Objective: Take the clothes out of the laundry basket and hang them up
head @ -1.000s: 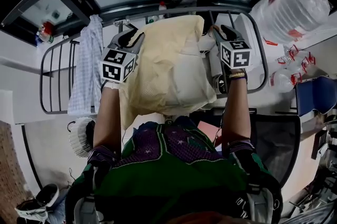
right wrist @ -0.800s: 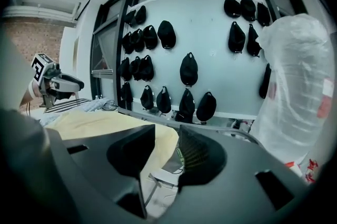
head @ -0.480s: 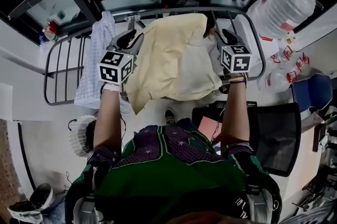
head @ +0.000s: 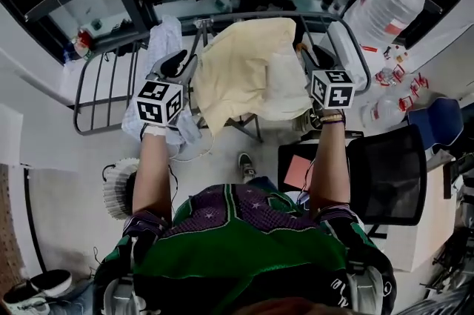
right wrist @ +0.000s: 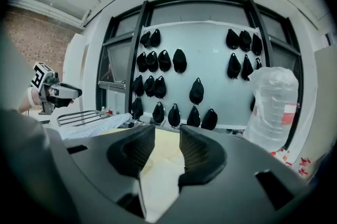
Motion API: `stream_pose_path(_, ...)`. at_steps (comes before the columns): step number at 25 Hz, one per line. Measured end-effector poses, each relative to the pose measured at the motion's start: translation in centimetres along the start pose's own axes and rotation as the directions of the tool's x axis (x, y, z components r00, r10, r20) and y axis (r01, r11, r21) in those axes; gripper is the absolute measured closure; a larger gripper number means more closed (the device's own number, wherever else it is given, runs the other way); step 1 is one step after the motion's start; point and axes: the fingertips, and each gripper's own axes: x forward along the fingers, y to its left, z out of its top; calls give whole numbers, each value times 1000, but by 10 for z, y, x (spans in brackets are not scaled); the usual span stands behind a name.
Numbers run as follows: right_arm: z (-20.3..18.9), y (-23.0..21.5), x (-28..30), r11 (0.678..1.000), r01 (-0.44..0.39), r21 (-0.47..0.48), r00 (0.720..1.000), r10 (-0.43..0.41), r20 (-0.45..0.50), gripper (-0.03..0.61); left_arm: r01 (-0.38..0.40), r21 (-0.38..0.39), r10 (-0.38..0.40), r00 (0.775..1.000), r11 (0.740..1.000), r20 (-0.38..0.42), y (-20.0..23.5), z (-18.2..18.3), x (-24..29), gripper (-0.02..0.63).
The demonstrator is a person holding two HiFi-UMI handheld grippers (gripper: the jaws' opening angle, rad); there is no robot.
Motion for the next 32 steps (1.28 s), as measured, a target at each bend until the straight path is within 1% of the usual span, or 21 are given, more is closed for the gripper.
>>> stream_pose_path(5,3,41,-52,1000,18,16,999,-18,30,449,5,-21,-4,999,1000,42,-6,0,-62,492)
stream_pose_path(9,4,74,-90,998,23,51,997,-26,69,448,17,-44,-13,997,999,81,-15,-1,-108,492)
stream_pose_path(15,21,112,-142,995,15,95,987,-30,160,448,35,-60,-24,985,998,173,-29,20,-157,491)
stream_pose_path(18,35,116,-170,993,19,113,975,-43,219,449,45,-49,-33,976,998,213,-43,33,-171,491)
stream_pose_path(22,53,115,-209,991,14,137,955,-53,292,449,43,-30,-35,970,999,241,-66,46,-184,492)
stream_pose_path(27,65,111,-253,990,-1,144,934,-51,355,449,34,-39,-22,962,999,274,-98,62,-197,492)
stream_pose_path(29,64,108,-268,991,-3,136,931,-47,362,449,21,-49,-6,957,999,288,-111,67,-202,506)
stream_pose_path(32,59,106,-287,991,-17,129,931,-31,363,449,3,-57,15,953,998,303,-133,72,-210,553)
